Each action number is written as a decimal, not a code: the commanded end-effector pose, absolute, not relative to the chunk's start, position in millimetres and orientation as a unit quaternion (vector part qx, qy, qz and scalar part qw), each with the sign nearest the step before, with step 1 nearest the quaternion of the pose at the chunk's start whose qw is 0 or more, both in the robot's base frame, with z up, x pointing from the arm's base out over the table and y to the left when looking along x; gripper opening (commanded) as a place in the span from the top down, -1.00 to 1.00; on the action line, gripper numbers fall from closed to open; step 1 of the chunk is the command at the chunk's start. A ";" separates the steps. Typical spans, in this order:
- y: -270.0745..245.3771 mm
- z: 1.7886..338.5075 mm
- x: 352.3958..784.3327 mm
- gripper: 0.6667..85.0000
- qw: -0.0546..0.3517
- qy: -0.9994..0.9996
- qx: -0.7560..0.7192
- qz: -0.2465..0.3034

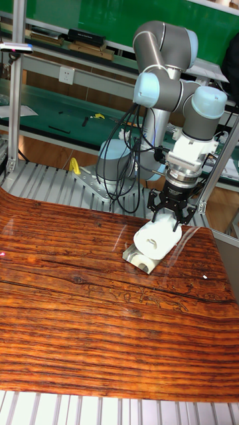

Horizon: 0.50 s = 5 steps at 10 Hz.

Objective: Take the roll of paper down from the shelf

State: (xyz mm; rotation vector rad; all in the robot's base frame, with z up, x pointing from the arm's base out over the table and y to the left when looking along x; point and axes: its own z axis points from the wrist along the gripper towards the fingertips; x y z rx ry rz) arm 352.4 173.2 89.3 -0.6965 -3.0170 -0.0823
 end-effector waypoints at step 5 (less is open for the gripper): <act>180.3 97.7 354.0 0.64 0.042 -0.957 -0.287 -0.021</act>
